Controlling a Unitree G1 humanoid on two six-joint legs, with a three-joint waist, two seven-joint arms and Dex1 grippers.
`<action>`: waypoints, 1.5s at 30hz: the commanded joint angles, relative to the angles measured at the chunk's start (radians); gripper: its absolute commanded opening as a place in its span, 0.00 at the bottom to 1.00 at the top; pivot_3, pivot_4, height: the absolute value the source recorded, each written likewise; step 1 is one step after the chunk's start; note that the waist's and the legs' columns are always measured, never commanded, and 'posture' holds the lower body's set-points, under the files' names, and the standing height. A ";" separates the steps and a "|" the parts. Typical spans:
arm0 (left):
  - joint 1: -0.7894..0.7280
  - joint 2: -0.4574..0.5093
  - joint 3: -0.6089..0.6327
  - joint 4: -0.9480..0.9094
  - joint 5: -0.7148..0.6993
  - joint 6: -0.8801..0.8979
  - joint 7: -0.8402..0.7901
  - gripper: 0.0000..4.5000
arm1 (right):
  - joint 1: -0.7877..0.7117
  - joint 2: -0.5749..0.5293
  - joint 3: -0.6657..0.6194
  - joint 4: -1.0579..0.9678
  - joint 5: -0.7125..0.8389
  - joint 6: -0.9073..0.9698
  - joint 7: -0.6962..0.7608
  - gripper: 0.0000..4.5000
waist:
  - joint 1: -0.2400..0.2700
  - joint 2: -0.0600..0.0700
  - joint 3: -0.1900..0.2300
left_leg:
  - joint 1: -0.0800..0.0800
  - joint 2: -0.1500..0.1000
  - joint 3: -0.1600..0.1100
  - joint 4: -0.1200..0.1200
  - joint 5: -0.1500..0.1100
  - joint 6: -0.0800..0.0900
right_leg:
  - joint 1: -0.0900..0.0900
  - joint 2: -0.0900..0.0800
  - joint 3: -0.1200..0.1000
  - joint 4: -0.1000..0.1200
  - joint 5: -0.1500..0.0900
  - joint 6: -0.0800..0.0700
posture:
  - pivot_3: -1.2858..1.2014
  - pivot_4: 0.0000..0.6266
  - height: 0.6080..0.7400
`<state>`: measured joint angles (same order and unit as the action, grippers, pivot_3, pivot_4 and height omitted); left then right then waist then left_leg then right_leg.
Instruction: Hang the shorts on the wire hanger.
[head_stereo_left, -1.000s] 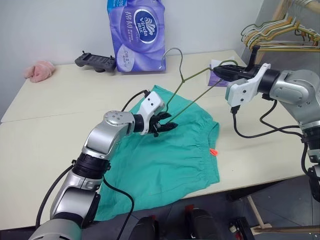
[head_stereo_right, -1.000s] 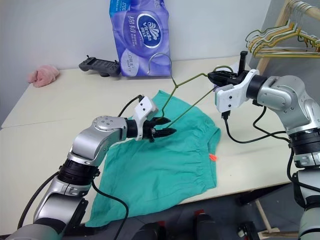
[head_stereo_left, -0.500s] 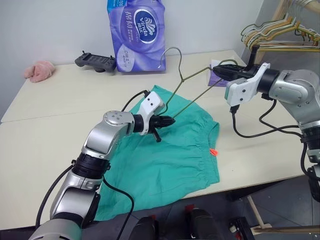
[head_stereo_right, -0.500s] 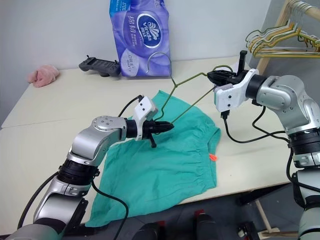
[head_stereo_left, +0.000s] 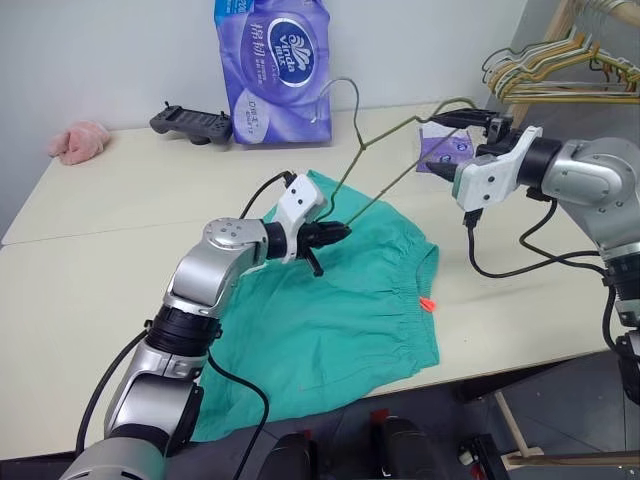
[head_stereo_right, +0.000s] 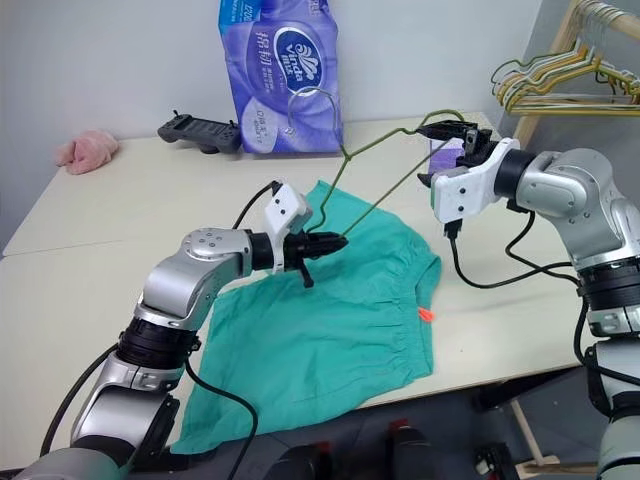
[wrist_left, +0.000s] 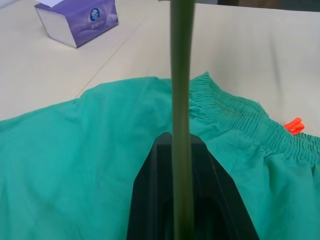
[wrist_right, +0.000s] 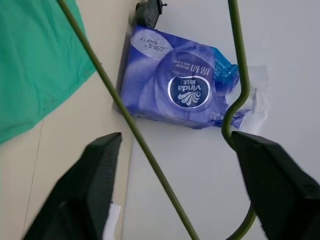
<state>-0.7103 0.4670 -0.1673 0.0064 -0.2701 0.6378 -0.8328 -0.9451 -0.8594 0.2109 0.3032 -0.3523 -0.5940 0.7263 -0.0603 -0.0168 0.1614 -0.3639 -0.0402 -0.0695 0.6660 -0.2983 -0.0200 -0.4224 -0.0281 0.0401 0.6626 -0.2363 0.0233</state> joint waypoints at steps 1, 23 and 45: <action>-0.019 0.016 0.055 -0.004 0.007 -0.002 0.043 0.00 | 0.041 -0.055 -0.063 -0.081 0.070 0.024 0.041 1.00 | 0.002 0.000 0.000 | 0.000 0.000 0.000 0.000 0.000 0.000 | 0.000 0.000 0.000 0.000 0.000 0.000 | 0.48 0.18 1.00; -0.128 0.187 -0.162 0.236 0.607 -0.673 0.198 0.00 | 0.131 -0.069 -0.015 -0.077 -0.097 0.209 0.031 1.00 | 0.003 0.000 0.000 | -0.001 -0.001 0.001 0.000 -0.002 0.003 | -0.001 -0.001 0.000 0.000 0.000 0.000 | 0.48 0.20 1.00; -0.161 0.190 -0.156 0.311 0.755 -0.878 0.255 0.00 | 0.068 0.096 0.035 -0.065 -0.073 0.418 0.158 1.00 | 0.001 0.000 0.000 | -0.001 -0.001 0.001 0.000 -0.002 0.003 | -0.002 -0.001 -0.001 0.001 0.000 0.000 | 0.48 0.21 1.00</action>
<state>-0.8409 0.6561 -0.3449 0.3264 0.4795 -0.2268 -0.5982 -0.8471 -0.7647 0.2520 0.2794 -0.4367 -0.1915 0.8702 -0.0598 -0.0167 0.1612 -0.3649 -0.0411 -0.0687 0.6664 -0.3001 -0.0168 -0.4240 -0.0292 0.0387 0.6637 -0.2362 0.0235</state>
